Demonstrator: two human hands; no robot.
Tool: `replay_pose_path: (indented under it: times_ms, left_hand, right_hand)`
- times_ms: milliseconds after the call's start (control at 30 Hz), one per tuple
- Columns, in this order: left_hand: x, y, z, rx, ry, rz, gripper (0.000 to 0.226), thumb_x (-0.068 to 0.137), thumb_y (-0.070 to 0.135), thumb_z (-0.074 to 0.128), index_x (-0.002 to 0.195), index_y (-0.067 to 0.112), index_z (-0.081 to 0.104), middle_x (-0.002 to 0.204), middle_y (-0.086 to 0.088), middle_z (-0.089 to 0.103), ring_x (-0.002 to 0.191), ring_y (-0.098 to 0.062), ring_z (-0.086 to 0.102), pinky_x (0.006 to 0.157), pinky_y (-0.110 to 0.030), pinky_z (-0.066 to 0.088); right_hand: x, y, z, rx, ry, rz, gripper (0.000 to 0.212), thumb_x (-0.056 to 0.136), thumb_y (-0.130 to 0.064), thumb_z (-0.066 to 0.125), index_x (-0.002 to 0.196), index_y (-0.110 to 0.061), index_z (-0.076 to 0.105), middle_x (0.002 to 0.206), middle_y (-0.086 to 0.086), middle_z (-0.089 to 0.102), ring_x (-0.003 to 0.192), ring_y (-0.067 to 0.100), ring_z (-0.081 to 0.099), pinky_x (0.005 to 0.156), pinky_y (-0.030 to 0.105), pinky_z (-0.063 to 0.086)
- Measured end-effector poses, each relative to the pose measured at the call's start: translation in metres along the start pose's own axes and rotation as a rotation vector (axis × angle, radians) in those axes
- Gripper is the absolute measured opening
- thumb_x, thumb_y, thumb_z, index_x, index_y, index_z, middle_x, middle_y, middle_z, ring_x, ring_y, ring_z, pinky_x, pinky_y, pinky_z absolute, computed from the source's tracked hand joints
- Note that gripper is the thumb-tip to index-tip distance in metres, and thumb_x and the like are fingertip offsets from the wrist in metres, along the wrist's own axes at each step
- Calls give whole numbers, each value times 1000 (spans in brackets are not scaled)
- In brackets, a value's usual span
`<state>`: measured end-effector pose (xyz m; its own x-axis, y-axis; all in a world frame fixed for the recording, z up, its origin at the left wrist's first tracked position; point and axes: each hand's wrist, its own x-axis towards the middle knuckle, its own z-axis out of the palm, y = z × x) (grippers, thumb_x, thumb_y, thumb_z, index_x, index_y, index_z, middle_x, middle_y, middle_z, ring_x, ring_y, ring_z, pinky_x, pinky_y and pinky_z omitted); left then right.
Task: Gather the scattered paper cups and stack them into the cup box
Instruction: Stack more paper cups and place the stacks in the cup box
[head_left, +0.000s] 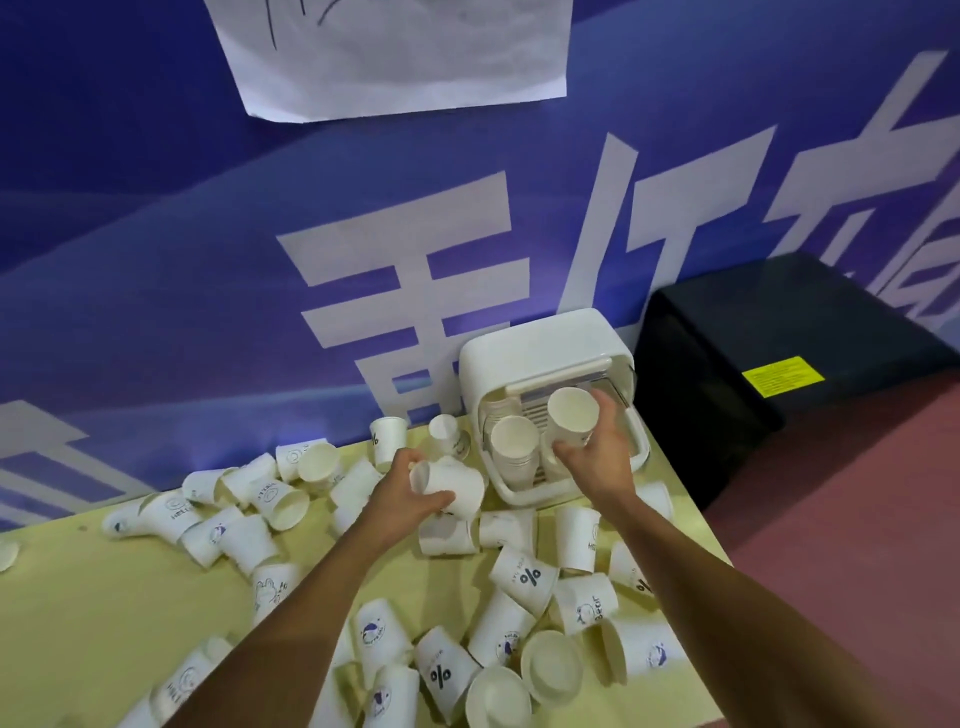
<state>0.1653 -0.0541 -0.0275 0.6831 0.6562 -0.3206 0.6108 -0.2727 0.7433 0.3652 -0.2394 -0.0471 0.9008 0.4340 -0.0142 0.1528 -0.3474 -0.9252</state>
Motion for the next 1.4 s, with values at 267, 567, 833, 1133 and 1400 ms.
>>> replay_pose_path:
  times_ms: [267,567,833,1133,1400]
  left_hand:
    - [-6,-24,-7,-47,74,-121,51,78,24,79,115,19,45,113,-3,54,97,-22,58,82,-36,49]
    - [-10,-32,-22,-77,57,-147,58,65,45,77,111,26,46,112,3,55,96,-19,60,84,-39,53]
    - [-8,-23,-23,-215,96,-137,46,78,34,79,110,22,49,112,0,57,98,-20,61,88,-38,52]
    - [-17,-2,-16,-727,-31,-167,46,81,18,79,115,8,51,119,-19,61,102,-28,68,93,-43,55]
    - [-22,-1,0,-679,-144,-104,41,82,13,76,116,9,54,117,-14,64,104,-28,68,91,-39,56]
  right_hand:
    - [20,23,21,-241,-36,8,82,76,-19,80,140,-32,31,127,2,62,116,26,59,96,43,51]
    - [20,35,25,-391,-39,110,95,77,-25,82,152,-19,24,145,11,46,134,32,45,110,51,42]
    - [-24,0,31,-307,6,-196,55,90,-27,65,139,-10,48,134,7,53,125,23,47,102,38,43]
    - [-62,-44,81,80,-253,14,64,86,-52,71,137,-21,48,123,-7,62,114,9,58,101,31,47]
    - [-59,-38,65,264,-286,175,62,85,-42,77,136,-21,48,122,0,63,109,14,64,85,24,53]
